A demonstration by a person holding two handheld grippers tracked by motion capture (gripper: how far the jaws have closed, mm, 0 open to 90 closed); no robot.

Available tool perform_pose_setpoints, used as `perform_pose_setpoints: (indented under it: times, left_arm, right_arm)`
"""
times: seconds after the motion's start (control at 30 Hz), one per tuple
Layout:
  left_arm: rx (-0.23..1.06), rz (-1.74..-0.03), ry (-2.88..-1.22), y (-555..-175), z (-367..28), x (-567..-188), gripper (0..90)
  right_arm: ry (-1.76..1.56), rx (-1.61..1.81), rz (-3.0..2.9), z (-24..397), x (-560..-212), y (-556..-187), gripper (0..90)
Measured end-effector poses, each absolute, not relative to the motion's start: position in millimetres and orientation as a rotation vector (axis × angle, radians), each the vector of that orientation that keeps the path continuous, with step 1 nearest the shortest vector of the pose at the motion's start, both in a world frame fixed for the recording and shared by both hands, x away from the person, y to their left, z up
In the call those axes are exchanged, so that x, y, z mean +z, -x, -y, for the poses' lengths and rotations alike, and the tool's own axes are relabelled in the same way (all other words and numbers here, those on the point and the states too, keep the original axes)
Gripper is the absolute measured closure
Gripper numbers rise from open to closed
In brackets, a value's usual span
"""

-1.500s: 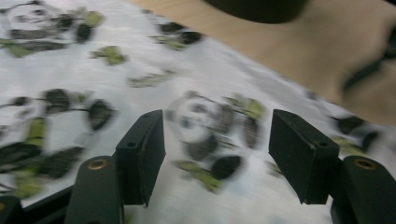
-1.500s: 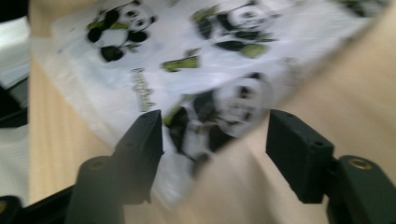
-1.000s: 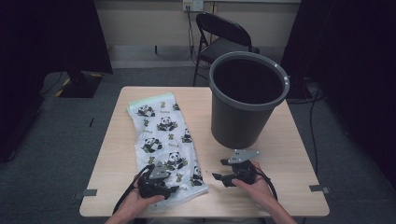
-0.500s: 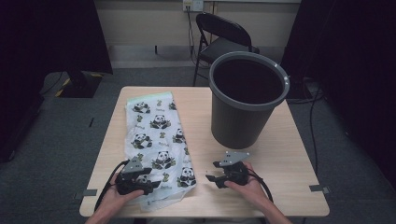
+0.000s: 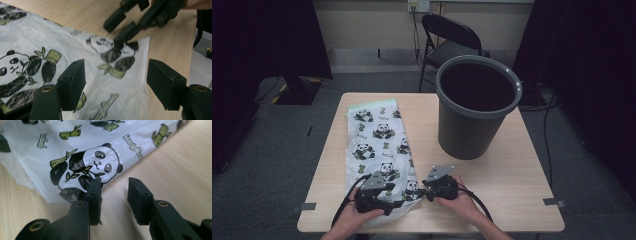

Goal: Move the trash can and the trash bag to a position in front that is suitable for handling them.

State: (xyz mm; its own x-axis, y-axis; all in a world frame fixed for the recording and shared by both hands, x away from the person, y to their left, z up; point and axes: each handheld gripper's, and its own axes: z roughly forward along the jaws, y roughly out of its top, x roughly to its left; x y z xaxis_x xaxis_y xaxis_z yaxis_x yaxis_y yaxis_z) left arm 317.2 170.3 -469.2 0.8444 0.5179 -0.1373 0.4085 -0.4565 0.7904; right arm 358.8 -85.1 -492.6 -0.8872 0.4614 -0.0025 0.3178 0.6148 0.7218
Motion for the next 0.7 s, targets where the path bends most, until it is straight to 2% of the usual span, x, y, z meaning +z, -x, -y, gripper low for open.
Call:
perform_pose_setpoints:
  times: [0.3,0.4,0.53,0.7]
  left_arm:
    - [0.167,-0.705,-2.095,-319.8,-174.7,-468.2,29.5]
    - [0.139,-0.735,-2.087,-320.5,-176.5,-468.8,29.5]
    - [0.081,-0.772,-2.023,-325.1,-177.0,-455.8,30.2]
    - [0.152,-0.735,-1.966,-333.3,-152.6,-430.9,27.7]
  right_arm:
    - [-0.587,1.214,-2.677,47.2,-496.2,-355.3,65.2]
    - [-0.577,1.236,-2.689,40.0,-496.8,-354.6,61.4]
    - [-0.616,1.223,-2.679,62.9,-488.6,-356.5,54.8]
    - [-0.728,1.243,-2.568,118.5,-465.7,-360.3,39.7]
